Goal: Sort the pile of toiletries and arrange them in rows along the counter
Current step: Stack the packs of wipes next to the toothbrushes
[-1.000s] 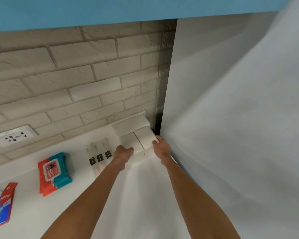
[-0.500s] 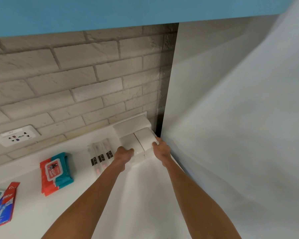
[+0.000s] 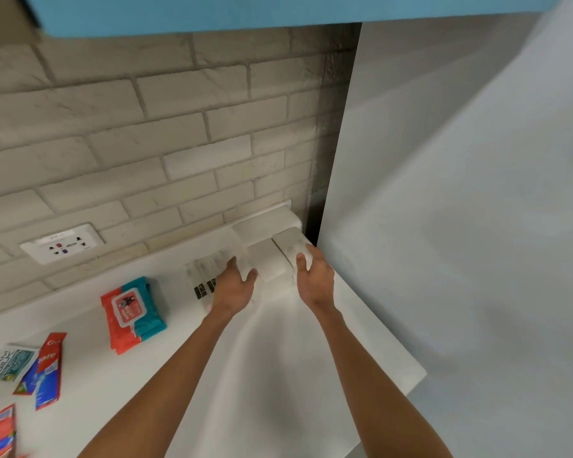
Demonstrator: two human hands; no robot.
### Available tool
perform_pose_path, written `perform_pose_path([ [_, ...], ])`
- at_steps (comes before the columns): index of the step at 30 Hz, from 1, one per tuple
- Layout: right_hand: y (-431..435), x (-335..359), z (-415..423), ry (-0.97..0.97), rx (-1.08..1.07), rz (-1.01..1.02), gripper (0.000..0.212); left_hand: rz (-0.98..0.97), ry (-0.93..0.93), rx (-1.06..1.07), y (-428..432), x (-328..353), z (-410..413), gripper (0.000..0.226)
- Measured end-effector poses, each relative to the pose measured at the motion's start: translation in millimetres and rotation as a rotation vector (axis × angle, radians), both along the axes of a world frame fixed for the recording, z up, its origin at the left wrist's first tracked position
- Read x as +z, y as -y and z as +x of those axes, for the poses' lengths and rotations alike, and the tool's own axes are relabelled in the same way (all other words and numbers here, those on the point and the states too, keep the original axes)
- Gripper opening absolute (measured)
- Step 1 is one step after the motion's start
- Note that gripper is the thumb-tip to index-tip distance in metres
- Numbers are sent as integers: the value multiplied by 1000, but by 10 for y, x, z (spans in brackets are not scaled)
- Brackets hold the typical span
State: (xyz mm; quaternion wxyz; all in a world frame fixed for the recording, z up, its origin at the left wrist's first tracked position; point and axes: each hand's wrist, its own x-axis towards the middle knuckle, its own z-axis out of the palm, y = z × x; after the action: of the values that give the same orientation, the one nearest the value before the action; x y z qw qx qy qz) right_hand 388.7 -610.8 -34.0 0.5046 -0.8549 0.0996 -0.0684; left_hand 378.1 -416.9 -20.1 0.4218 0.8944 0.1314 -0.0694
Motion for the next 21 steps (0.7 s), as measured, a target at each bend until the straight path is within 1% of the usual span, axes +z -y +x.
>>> perform_pose_path([
  [4,-232,71,-461,30,18,-21,45,87,139,-60,-277,30,-394,64],
  [9,-603,114,-1171,39,105,-27,40,148,206,-58,-673,2,-1145,55],
  [16,-1093,-41,-2051,-14,216,-20,34,154,201,33,-1216,-187,-2124,41],
  [21,-1469,-214,-2687,-49,301,-10,31,172,199,93,-1545,-377,-2971,32],
])
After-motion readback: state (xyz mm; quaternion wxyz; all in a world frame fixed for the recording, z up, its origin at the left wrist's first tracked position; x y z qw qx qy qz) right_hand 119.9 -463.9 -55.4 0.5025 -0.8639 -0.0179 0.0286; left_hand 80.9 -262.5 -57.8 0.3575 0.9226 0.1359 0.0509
